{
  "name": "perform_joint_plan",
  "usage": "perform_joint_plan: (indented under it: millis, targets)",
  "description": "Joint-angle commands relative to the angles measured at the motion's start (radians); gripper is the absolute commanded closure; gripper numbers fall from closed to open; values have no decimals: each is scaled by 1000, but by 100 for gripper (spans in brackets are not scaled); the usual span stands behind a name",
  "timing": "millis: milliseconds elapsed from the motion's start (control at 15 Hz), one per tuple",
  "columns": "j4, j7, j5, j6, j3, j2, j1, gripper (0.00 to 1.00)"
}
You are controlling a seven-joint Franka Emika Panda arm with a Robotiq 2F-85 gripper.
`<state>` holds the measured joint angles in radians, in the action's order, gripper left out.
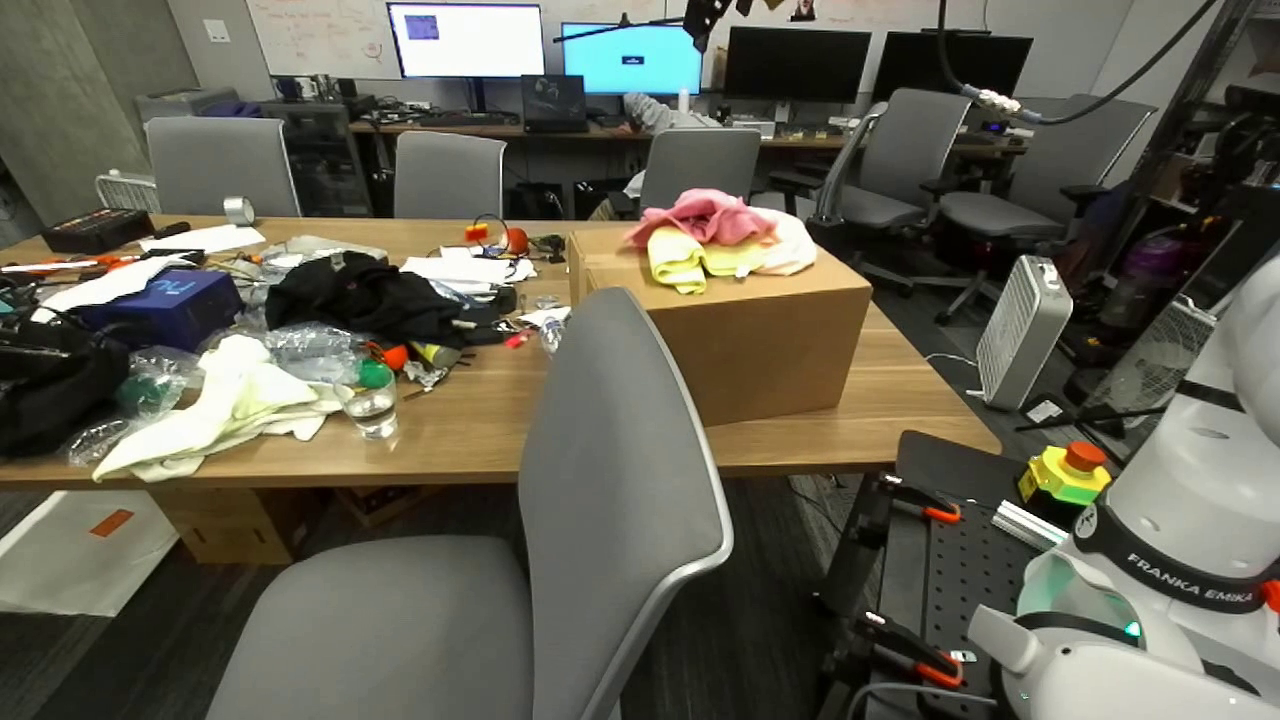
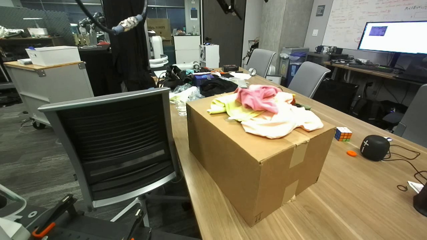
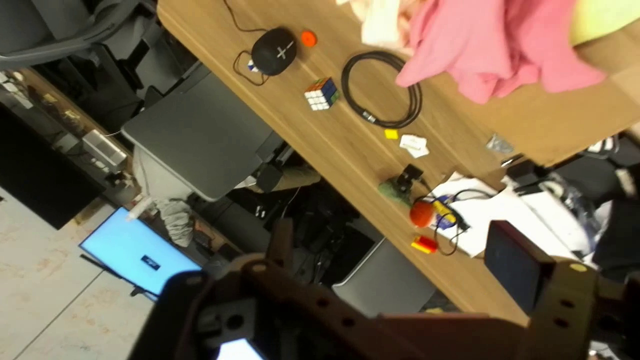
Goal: Put the shirts on the chair onto the box
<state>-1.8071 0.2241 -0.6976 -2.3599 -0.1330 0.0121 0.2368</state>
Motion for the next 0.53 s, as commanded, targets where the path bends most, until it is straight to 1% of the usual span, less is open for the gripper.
perform_joint_plan:
  millis: [0,200,467]
  targets:
    - [-127,-220,132,47,-13,94,-31,0]
    - [-187,-393,239,144,-17,160,-39,0]
    - [-240,-565,323,270,-40,266,-39,0]
